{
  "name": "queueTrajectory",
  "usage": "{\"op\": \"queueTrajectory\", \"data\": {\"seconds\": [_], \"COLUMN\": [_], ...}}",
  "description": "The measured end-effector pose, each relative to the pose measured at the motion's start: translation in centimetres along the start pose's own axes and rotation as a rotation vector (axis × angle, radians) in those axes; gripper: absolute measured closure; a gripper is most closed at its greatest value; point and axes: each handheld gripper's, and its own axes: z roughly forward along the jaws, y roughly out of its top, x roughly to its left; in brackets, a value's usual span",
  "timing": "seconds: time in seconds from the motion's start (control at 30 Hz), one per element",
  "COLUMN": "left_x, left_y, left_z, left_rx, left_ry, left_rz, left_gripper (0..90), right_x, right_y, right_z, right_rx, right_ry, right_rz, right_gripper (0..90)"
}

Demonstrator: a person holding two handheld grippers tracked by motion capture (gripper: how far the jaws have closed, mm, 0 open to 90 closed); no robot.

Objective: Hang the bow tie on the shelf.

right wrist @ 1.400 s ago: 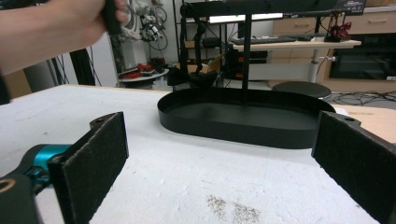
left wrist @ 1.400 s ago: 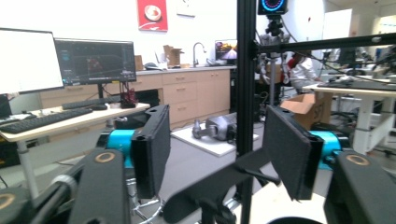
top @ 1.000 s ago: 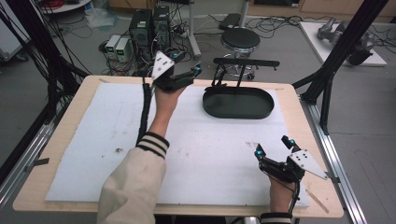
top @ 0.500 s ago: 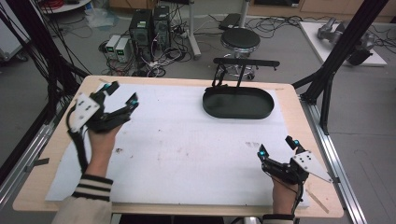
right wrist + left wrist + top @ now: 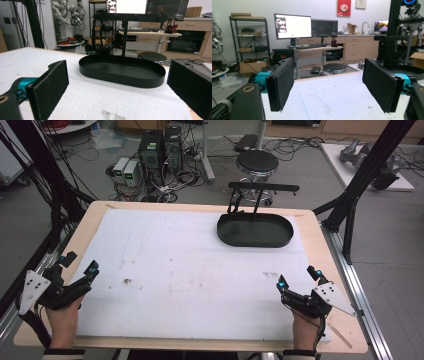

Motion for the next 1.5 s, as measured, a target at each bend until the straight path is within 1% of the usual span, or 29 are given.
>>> {"op": "queueTrajectory", "data": {"seconds": [0.03,0.1,0.13,0.2,0.23,0.27,0.33,0.4,0.47,0.57,0.67,0.7,0.8,1.0,1.13,1.5], "left_x": [0.0,0.0,0.0,0.3,0.4,0.6,0.7,0.7,0.7,0.9,0.9,0.8,0.7,0.6,0.6,0.7], "left_y": [0.0,-0.3,-0.6,-1.2,-1.4,-1.5,-1.7,-1.6,-1.6,-1.5,-1.5,-1.5,-1.5,-1.5,-1.6,-2.0], "left_z": [-0.1,-0.6,-0.8,-0.8,-0.8,-0.7,-0.7,-0.9,-1.0,-1.0,-1.1,-1.1,-1.0,-1.0,-0.9,-0.8], "left_rx": [0.016,0.011,0.017,0.05,0.058,0.059,0.054,0.04,0.032,0.024,0.018,0.017,0.014,0.017,0.02,0.032], "left_ry": [0.0,-0.003,-0.001,0.001,0.003,0.004,0.008,0.016,0.019,0.019,0.026,0.026,0.022,0.016,0.011,0.014], "left_rz": [0.007,0.013,0.02,0.034,0.027,0.016,0.003,0.01,0.007,-0.009,-0.008,-0.008,-0.01,-0.011,-0.009,-0.013], "left_gripper": [24.0,23.5,23.5,23.4,23.2,22.6,22.5,22.8,22.8,22.8,22.8,22.8,22.8,23.0,23.2,23.9], "right_x": [0.0,-0.1,-0.1,-0.1,0.0,0.0,0.3,0.5,0.7,1.0,1.0,1.1,1.0,1.0,0.9,0.8], "right_y": [0.0,0.1,0.1,0.2,0.3,0.4,0.4,0.4,0.4,0.3,0.3,0.2,0.1,0.3,0.3,0.2], "right_z": [0.0,-0.2,-0.3,-0.4,-0.4,-0.4,-0.3,-0.2,-0.1,0.0,0.1,0.1,0.0,-0.1,-0.2,-0.2], "right_rx": [0.002,-0.004,-0.008,-0.017,-0.015,-0.02,-0.015,-0.013,-0.008,-0.001,0.001,0.005,0.004,-0.003,-0.003,-0.001], "right_ry": [0.0,0.001,-0.001,-0.004,-0.005,-0.001,0.002,0.009,0.013,0.018,0.022,0.023,0.019,0.017,0.015,0.01], "right_rz": [-0.002,0.013,0.012,0.009,0.01,0.002,0.0,-0.012,-0.017,-0.03,-0.038,-0.03,-0.031,-0.033,-0.026,-0.033], "right_gripper": [2.8,2.8,2.8,2.8,2.8,2.8,2.8,2.8,2.8,2.8,2.8,2.8,2.8,2.8,2.8,2.8]}}
